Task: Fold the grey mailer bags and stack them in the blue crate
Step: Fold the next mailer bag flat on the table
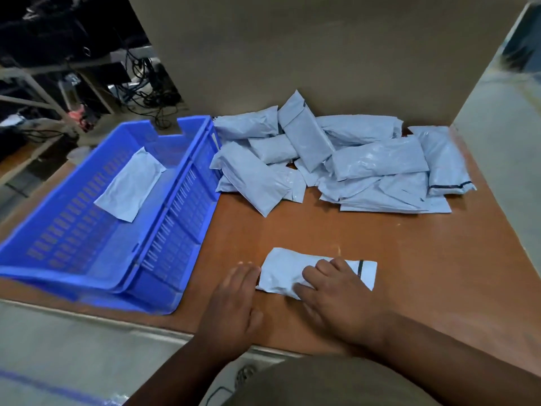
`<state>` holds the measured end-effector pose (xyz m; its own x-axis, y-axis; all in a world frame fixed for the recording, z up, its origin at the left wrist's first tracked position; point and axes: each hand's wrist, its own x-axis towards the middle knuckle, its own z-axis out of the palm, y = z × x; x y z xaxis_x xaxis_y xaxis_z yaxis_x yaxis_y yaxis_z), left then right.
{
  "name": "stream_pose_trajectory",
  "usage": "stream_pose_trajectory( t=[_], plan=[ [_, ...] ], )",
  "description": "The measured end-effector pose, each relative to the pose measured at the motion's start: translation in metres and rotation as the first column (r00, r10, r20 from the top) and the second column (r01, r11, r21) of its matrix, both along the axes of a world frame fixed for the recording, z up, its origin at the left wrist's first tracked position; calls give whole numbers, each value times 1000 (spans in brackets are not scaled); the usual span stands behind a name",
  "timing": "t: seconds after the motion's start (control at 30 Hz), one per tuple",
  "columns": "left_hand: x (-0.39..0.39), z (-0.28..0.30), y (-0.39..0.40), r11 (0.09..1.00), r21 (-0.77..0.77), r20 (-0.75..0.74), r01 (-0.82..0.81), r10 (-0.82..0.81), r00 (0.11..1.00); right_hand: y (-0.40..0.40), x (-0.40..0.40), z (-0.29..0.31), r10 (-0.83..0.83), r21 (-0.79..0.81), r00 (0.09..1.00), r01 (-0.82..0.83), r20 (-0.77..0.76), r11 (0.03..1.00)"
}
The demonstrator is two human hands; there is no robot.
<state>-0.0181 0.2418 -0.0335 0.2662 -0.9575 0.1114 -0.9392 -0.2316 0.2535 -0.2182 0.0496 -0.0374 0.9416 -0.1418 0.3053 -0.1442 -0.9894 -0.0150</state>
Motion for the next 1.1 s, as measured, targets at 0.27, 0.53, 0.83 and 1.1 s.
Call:
stream_pose_trajectory(
  t=[0.27, 0.53, 0.83, 1.1],
  plan=[
    [1, -2, -49, 986, 39, 73, 163, -166, 983, 25, 21, 11, -376, 93, 912, 394, -162, 914],
    [7, -23, -70, 952, 196, 91, 236, -257, 962, 24, 42, -11, -483, 72, 815, 529, -319, 846],
    [7, -34, -69, 945, 217, 90, 244, -268, 959, 17, 40, -18, -432, 69, 821, 489, -374, 870],
    [11, -34, -68, 933, 271, 89, 236, -268, 959, 17, 41, -17, -425, 96, 808, 501, -409, 860]
  ],
)
